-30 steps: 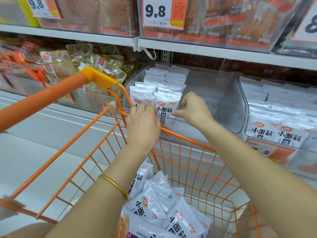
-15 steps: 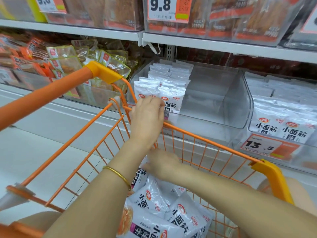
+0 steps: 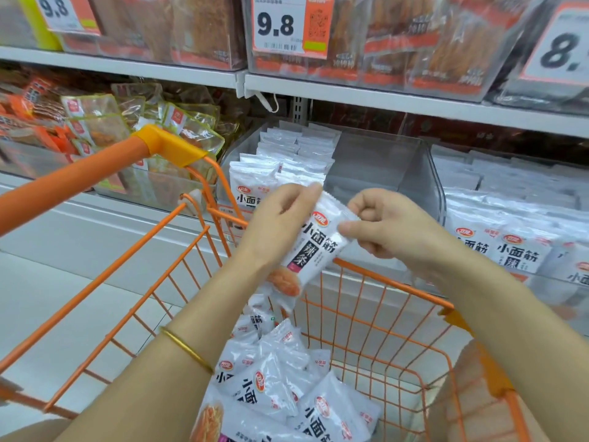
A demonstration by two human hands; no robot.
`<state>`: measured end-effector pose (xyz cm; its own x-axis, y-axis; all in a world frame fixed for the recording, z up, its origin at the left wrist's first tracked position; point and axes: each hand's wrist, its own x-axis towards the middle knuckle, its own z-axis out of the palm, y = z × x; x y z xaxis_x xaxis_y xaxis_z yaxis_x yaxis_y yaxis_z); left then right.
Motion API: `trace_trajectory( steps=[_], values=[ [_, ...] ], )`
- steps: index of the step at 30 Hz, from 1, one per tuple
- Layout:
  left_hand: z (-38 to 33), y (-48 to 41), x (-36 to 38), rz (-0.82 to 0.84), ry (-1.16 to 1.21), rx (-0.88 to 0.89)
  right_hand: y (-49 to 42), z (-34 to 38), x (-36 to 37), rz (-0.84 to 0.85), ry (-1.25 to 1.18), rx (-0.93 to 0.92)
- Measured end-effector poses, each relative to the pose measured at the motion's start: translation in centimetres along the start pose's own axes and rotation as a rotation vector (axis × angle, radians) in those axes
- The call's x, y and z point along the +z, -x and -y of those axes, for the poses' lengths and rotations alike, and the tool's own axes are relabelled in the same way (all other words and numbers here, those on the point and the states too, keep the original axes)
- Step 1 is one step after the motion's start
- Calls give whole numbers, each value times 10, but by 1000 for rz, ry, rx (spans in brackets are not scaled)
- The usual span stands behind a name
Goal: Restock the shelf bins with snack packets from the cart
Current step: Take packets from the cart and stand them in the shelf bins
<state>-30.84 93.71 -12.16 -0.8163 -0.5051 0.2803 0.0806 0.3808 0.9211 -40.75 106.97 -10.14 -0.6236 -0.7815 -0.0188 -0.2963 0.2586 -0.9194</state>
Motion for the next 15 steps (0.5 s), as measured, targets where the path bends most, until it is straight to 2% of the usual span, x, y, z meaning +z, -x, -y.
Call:
trace_trajectory(
  steps=[1, 3, 5, 8, 11, 13, 15],
  values=[
    [0, 0, 3, 57, -3, 3, 0, -1, -2, -30, -20, 11],
    [1, -3, 6, 62, 47, -26, -1, -4, -3, -84, -89, 37],
    [3, -7, 8, -31, 125, -58, 3, -6, -1, -57, -101, 71],
    [-1, -16, 15, -157, 207, -86, 7, -8, 5, 57, 16, 76],
    [-7, -29, 23, -184, 193, -70, -6, -10, -8, -51, 18, 79],
    [0, -32, 24, -177, -28, 53, -25, -11, -25, -213, -106, 113],
    [21, -33, 22, -107, -402, 232, -56, -16, -38, -338, -152, 162]
  ],
)
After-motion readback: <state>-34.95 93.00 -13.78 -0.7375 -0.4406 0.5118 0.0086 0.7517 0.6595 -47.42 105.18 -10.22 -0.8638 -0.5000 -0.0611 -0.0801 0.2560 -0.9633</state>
